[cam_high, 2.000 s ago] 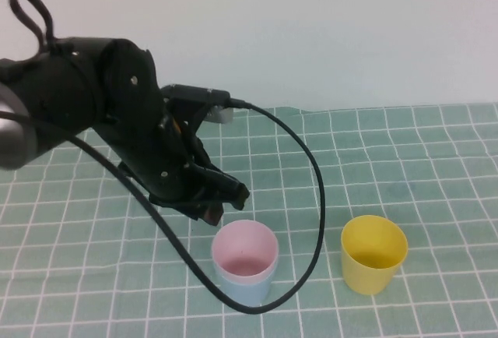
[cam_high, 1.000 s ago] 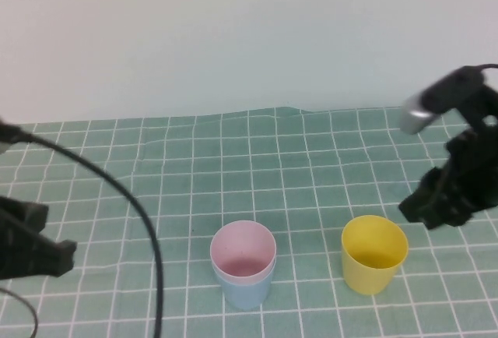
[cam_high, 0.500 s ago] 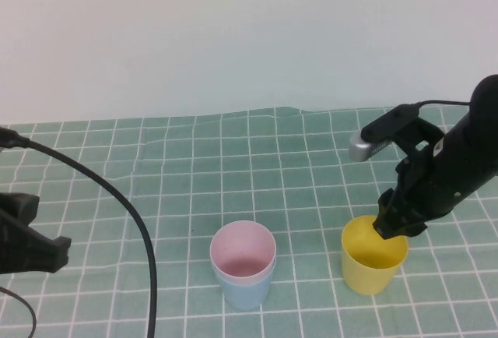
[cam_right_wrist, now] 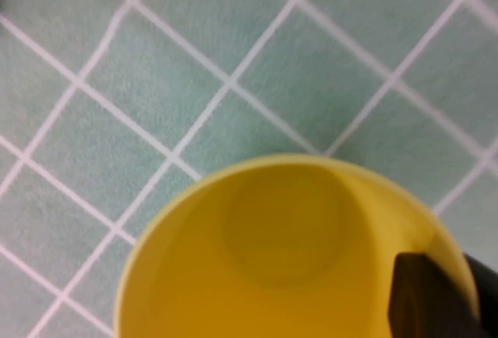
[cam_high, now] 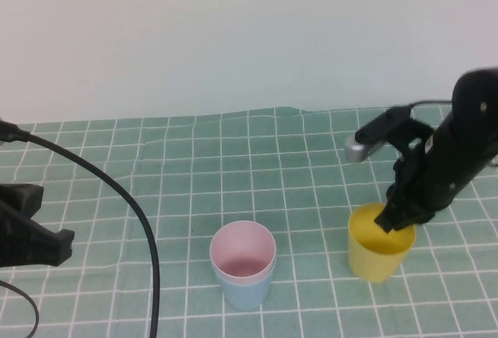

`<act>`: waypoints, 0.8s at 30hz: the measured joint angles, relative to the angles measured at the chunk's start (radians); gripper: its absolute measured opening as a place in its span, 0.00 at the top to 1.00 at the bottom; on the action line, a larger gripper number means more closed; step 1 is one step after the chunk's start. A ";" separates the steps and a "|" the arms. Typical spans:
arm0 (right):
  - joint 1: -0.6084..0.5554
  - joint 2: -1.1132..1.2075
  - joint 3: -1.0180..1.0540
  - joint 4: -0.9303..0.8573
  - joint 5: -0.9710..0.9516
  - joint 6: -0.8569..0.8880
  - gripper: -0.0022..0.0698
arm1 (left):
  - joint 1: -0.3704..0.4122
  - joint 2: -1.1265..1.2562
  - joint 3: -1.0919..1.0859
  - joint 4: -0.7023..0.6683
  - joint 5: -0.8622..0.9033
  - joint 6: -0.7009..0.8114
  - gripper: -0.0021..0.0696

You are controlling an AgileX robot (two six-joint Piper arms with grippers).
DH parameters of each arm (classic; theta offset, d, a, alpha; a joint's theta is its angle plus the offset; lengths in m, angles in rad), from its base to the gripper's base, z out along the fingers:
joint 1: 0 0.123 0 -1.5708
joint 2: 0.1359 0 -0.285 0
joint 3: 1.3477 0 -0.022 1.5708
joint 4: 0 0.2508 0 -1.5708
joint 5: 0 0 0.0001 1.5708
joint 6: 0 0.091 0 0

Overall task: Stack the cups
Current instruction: Pick up the yellow cup, then place the yellow cup on the pink cup

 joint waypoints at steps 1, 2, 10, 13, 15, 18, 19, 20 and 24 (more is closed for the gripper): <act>0.002 -0.004 -0.024 -0.007 0.024 0.008 0.93 | 0.000 0.000 0.000 0.000 0.000 -0.002 0.97; 0.002 -0.011 -0.058 -0.012 0.058 0.022 0.93 | 0.000 0.000 0.000 0.000 0.000 -0.002 0.97; 0.176 -0.088 -0.359 -0.043 0.270 0.086 0.93 | 0.000 0.000 0.000 0.006 0.000 -0.018 0.97; 0.275 -0.062 -0.432 -0.046 0.283 0.099 0.93 | 0.000 0.000 0.000 -0.002 0.000 -0.026 0.97; 0.318 -0.024 -0.475 -0.046 0.289 0.112 0.93 | 0.000 0.000 0.000 -0.002 0.000 -0.028 0.97; 0.333 0.043 -0.527 -0.046 0.304 0.124 0.93 | 0.000 0.000 0.000 -0.001 0.000 -0.030 0.97; 0.333 0.066 -0.538 -0.046 0.313 0.126 0.93 | 0.000 0.000 0.000 -0.005 0.000 -0.030 0.97; 0.333 0.089 -0.550 -0.051 0.326 0.129 0.93 | 0.000 0.000 0.000 -0.007 0.000 -0.030 0.97; 0.333 0.142 -0.571 -0.053 0.351 0.131 0.93 | 0.010 0.000 0.000 -0.017 0.000 -0.030 0.97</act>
